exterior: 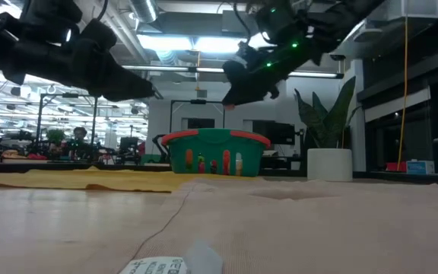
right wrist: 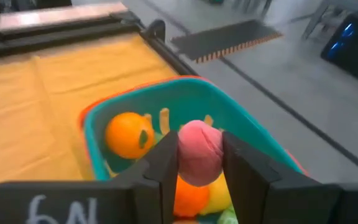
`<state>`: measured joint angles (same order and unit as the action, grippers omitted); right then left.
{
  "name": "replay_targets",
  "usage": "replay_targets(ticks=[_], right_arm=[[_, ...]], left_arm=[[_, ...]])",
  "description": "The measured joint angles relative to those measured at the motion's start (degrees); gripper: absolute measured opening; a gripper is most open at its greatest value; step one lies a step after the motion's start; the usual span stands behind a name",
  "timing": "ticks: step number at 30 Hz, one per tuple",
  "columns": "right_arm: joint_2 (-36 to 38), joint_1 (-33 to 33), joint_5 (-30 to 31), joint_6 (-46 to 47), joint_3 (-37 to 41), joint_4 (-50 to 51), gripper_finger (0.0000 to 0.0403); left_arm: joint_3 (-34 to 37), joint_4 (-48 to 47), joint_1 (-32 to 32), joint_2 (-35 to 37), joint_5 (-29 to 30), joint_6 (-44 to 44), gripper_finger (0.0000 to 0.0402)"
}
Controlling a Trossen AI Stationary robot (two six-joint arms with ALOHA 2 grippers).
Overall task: Pick and placing Produce into tupperware
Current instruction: Put the pink peach into the blue basket
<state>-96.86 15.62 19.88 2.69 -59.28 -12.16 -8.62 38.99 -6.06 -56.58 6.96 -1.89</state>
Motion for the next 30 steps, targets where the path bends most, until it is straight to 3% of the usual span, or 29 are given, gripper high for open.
replay_targets(ticks=[14,18,30], right_arm=[[-2.1,8.4,-15.9,-0.2,-13.4,29.1,0.0115],[-2.3,8.7,-17.2,-0.4,-15.7,35.1,0.0115],[-7.2,8.9,-17.1,-4.3,-16.5,35.1,0.0115]], left_arm=[[0.0,-1.0,-1.0,0.0,0.0,-0.2,0.0265],[0.0,-1.0,-1.0,0.0,0.0,-0.2,0.0265],[0.0,-0.9,-0.9,0.0,0.0,-0.1,0.0265]])
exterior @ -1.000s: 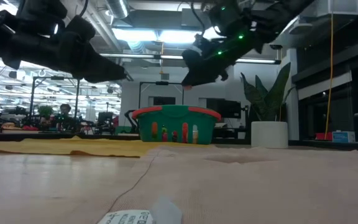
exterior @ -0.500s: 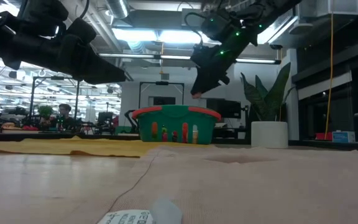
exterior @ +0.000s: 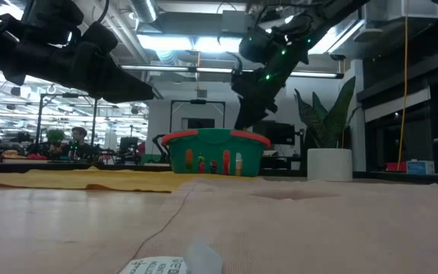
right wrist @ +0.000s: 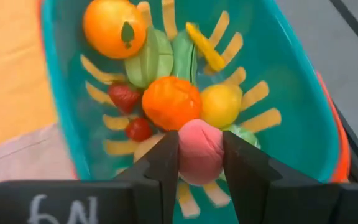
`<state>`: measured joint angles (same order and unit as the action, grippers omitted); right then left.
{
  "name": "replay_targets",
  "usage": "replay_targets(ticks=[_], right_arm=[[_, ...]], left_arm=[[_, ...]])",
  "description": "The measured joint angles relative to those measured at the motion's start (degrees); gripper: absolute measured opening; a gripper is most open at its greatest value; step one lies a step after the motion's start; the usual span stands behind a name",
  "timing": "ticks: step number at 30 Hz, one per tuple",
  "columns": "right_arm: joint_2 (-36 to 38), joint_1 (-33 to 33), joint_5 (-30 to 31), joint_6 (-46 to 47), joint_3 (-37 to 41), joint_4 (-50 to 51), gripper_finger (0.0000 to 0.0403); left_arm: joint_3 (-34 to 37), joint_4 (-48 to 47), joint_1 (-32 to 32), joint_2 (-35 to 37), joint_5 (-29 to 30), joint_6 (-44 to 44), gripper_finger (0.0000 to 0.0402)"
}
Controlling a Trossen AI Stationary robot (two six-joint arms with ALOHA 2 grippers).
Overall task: Pick and placing Produce into tupperware
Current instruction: Put the pink peach into the blue basket, then put the red strawberry into the blue basket
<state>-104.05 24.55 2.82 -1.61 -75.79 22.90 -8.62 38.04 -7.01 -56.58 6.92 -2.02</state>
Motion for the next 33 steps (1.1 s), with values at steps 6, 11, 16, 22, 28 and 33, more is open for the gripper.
replay_targets(ticks=[6,11,16,22,28,33], right_arm=[[-4.3,0.7,0.1,-1.8,0.0,-5.9,0.0115],[-5.8,1.7,0.1,-1.7,0.0,-5.8,0.0115],[-5.8,1.5,0.0,-1.9,0.0,-6.7,0.0122],[-5.6,1.6,0.1,-1.9,0.0,-6.8,0.0179],[-4.5,1.5,0.1,-1.8,-0.3,-5.3,0.024],[-4.1,0.9,0.0,1.3,-4.9,0.5,0.0261]], left_arm=[[0.0,-0.1,0.0,0.0,0.0,0.0,0.0265],[0.0,-0.7,0.0,0.0,0.0,0.0,0.0265],[0.0,-1.9,0.0,0.0,0.0,0.0,0.0265],[0.0,-2.5,0.0,0.0,0.0,0.0,0.0265],[0.0,-2.5,0.0,0.0,0.0,0.0,0.0265],[0.0,-2.3,0.0,0.0,0.0,-0.1,0.0265]])
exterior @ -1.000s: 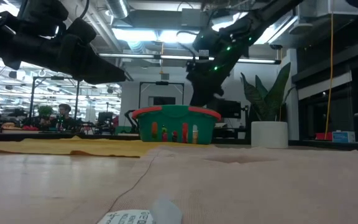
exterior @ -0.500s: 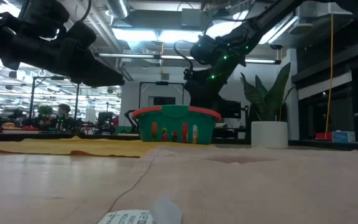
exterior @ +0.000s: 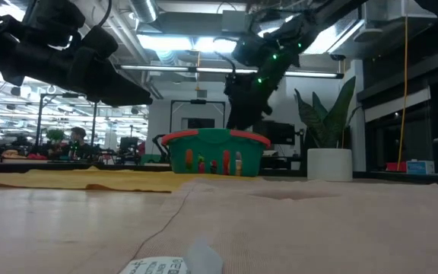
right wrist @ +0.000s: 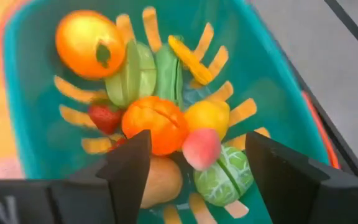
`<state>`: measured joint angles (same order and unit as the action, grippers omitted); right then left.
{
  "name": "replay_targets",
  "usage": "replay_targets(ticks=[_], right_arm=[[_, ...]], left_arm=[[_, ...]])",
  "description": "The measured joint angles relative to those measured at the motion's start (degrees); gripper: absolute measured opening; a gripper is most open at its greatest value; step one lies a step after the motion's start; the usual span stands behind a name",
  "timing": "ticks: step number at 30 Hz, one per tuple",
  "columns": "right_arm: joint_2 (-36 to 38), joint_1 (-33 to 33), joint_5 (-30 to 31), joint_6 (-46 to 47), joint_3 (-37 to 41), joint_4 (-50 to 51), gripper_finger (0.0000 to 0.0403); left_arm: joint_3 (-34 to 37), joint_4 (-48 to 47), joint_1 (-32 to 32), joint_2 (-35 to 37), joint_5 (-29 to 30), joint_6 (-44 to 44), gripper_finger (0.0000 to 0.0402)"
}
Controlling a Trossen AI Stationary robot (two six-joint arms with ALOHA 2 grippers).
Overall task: Pick and placing Produce into tupperware
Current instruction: Put the red strawberry into the blue basket
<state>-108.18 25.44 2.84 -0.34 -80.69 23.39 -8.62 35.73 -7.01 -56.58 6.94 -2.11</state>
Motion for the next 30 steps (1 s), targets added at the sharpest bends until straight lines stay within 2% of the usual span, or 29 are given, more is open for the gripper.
replay_targets(ticks=[5,9,15,20,26,30], right_arm=[[0.1,-1.4,-0.1,1.6,-4.5,4.1,0.0263],[0.1,-3.3,0.0,-0.1,-4.1,3.2,0.0264],[0.1,-9.9,-0.1,-1.4,3.6,-12.5,0.0264],[1.1,-15.1,0.5,-1.6,8.6,-19.6,0.0264],[8.2,-19.2,6.9,-3.2,16.4,-31.3,0.0264],[14.3,-19.3,6.2,-3.0,27.1,-44.8,0.0264]], left_arm=[[0.0,0.0,0.0,0.0,0.0,0.0,0.0265],[0.0,-0.1,0.0,0.0,0.0,0.0,0.0265],[0.0,-0.1,0.1,0.0,-1.6,0.0,0.0265],[0.0,-0.1,0.1,0.0,-3.7,0.0,0.0265],[0.0,0.4,0.4,0.0,-4.5,0.0,0.0265],[0.0,1.2,1.6,0.0,-6.7,0.0,0.0265]])
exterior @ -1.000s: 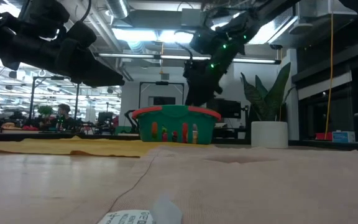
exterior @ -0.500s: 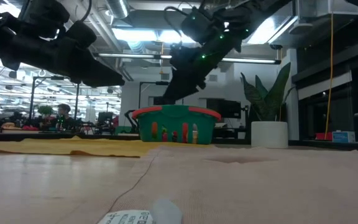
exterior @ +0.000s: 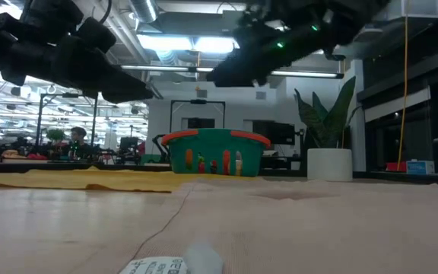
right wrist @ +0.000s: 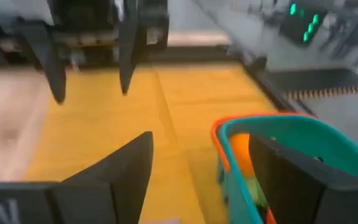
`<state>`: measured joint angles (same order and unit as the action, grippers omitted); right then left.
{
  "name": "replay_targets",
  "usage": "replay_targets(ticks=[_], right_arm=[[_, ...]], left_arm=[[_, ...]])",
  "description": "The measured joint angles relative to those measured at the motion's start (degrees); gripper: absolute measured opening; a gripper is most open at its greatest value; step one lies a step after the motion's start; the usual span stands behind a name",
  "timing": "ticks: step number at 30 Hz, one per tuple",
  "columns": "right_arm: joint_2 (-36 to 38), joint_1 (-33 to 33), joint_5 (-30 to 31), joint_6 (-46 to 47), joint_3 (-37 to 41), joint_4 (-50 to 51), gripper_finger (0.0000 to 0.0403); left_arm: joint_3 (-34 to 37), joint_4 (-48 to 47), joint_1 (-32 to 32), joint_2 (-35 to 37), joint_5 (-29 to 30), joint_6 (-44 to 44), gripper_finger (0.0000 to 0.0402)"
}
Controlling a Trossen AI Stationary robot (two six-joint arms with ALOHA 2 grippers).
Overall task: Pick and placing Produce into tupperware
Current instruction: Put the red strawberry into the blue basket
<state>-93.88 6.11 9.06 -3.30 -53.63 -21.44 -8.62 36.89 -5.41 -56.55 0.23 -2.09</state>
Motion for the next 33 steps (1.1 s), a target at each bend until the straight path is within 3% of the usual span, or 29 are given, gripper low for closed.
replay_targets(ticks=[5,10,15,24,33], right_arm=[[5.4,-1.1,-5.5,4.4,13.1,-9.5,0.0264],[7.9,-5.2,-7.4,4.5,20.3,-17.2,0.0264],[7.8,-7.8,-7.3,4.3,21.5,-19.7,0.0264],[7.8,-9.8,-7.2,4.4,21.4,-20.3,0.0264],[7.8,-10.5,-7.2,4.5,21.4,-20.4,0.0264]], left_arm=[[0.0,-0.6,1.6,0.2,-1.3,0.0,0.0265],[0.0,-0.4,3.5,0.5,-6.2,0.5,0.0265],[0.0,0.2,5.7,0.8,-5.8,0.2,0.0265],[0.0,0.0,7.1,0.8,-5.7,8.0,0.0265],[0.0,0.0,7.1,0.8,-5.6,7.6,0.0277]])
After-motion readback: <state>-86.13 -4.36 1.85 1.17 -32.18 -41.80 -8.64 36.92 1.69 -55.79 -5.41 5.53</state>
